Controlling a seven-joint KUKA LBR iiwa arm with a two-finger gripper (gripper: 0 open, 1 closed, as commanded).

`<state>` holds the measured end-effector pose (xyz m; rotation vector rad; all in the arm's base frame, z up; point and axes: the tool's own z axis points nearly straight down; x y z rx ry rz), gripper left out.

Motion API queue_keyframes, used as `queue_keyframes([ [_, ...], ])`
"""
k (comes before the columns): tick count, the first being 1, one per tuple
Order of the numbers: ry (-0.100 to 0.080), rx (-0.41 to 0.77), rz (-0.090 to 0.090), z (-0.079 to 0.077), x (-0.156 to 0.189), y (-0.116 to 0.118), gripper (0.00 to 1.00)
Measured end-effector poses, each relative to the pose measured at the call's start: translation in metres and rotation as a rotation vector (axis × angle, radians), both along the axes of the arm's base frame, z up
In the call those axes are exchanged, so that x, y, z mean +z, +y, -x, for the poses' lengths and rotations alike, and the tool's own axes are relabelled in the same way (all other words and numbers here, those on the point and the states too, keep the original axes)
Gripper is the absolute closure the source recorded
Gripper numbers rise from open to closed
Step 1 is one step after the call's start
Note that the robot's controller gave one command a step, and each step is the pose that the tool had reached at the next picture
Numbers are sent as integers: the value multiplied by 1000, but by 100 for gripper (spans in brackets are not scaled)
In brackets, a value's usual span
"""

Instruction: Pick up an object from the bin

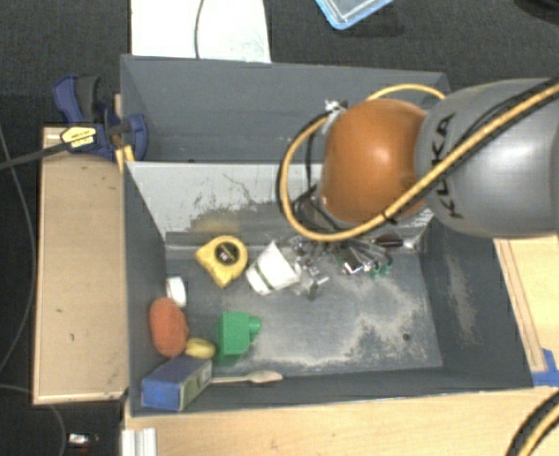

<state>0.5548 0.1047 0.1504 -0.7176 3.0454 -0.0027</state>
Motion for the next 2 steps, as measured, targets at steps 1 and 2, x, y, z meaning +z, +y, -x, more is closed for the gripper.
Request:
queue_keyframes([
  [1, -11, 9, -3, -8, 31, 8, 100],
  [2, -14, -31, -4, -20, -38, 20, 100],
])
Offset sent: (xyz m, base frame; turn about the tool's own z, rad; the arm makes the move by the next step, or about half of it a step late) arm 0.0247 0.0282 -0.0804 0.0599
